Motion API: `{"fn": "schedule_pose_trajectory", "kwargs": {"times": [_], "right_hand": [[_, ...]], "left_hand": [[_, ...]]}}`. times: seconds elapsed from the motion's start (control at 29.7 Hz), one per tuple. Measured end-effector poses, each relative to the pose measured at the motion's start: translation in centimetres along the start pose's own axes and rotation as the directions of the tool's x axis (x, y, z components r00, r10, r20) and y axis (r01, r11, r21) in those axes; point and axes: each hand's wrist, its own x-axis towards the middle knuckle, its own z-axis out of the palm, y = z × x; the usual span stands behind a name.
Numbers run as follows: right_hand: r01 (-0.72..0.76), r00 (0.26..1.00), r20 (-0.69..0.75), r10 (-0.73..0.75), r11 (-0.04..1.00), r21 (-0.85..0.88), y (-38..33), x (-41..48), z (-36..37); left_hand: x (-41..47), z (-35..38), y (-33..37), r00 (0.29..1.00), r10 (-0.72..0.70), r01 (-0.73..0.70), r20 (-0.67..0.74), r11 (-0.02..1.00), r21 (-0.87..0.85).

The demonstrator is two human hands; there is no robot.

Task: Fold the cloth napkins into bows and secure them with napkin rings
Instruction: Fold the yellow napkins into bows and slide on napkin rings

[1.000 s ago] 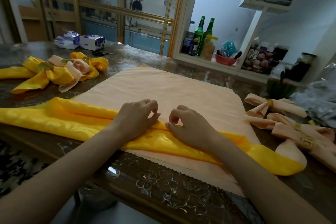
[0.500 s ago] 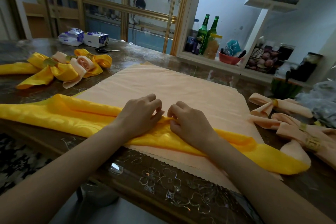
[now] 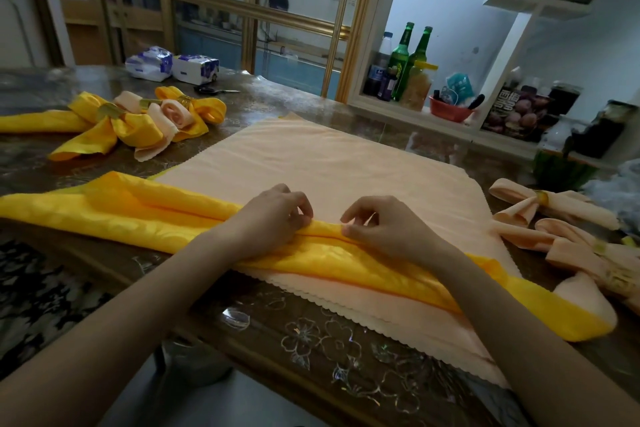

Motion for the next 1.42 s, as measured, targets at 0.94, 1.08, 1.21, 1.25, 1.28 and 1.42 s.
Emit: {"fn": "schedule_pose_trajectory", "kwargs": {"times": [0.94, 1.08, 1.21, 1.25, 1.28, 1.42], "right_hand": [[-0.021, 0.996, 0.077, 0.044, 0.961, -0.275, 1.0, 0.2, -1.9], [-0.080, 0.981, 0.165, 0.105, 0.985, -0.154, 1.3, 0.0, -2.9], [-0.100, 0.988, 0.102, 0.112, 0.988, -0.115, 1.7, 0.2, -2.0], [-0.119, 0.986, 0.107, 0.130, 0.987, -0.104, 1.9, 0.2, -1.8], [-0.141, 0.981, 0.118, 0.151, 0.986, -0.088, 2.0, 0.2, -1.8], [-0.144, 0.973, 0.162, 0.162, 0.982, -0.119, 2.2, 0.0, -2.2]], "left_hand": [[-1.2, -2.5, -3.1, 0.965, 0.158, -0.029, -0.210, 0.859, 0.512], [-1.3, -3.2, -2.6, 0.995, 0.014, 0.036, -0.101, 0.874, 0.484], [-0.4, -4.1, -2.3, 0.993, -0.106, 0.115, -0.051, 0.960, 0.257], [-0.2, -4.1, -2.5, 0.992, -0.116, 0.123, -0.045, 0.962, 0.246], [-0.2, -3.9, -2.6, 0.992, -0.122, 0.129, -0.044, 0.962, 0.241], [-0.5, -2.7, -3.1, 0.980, -0.191, 0.199, -0.060, 0.963, 0.183]]}}
